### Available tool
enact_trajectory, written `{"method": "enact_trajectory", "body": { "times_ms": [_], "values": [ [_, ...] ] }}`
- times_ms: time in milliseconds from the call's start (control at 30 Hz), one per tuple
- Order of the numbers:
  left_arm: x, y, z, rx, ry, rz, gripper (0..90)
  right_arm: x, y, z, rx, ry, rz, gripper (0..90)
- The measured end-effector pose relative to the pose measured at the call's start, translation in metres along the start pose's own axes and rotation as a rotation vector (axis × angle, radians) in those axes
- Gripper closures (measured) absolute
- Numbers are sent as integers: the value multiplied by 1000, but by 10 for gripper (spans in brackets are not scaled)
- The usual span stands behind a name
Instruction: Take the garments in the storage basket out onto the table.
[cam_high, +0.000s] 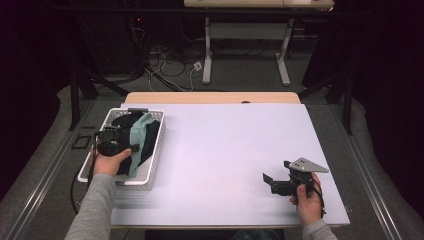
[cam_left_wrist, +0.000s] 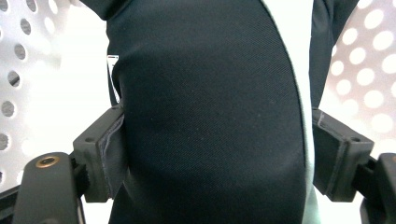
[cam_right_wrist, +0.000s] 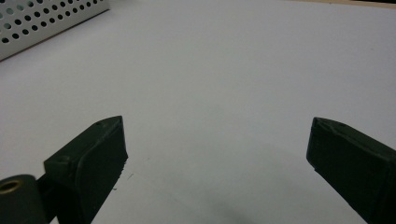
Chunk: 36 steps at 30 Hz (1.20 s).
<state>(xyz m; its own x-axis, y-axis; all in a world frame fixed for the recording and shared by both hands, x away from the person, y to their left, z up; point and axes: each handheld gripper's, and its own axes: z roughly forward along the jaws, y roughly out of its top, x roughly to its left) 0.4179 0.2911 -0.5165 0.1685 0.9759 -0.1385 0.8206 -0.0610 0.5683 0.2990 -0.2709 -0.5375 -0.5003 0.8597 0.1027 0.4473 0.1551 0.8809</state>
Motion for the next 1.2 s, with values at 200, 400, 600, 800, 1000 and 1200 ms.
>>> {"method": "enact_trajectory", "body": {
  "times_ms": [200, 400, 600, 800, 1000, 1200],
  "values": [
    [-5, 1, -1, -3, 25, 34, 228, 0, 0, 1, 8, -4, -4, 51],
    [-4, 5, -10, -5, 8, 31, 391, -1, 0, 1, 7, 4, 0, 53],
    [-1, 6, -17, -10, -42, 17, 580, -1, 0, 1, 10, 4, 0, 56],
    [2, 7, -24, -35, -101, -19, 611, -1, 0, 1, 11, 2, 4, 59],
    [2, 7, -35, -92, -114, -22, 620, -2, 0, 0, 3, -1, 0, 61],
    [1, 8, -53, -170, -129, -21, 632, -1, 0, -2, -3, 0, 8, 61]
  ]
}}
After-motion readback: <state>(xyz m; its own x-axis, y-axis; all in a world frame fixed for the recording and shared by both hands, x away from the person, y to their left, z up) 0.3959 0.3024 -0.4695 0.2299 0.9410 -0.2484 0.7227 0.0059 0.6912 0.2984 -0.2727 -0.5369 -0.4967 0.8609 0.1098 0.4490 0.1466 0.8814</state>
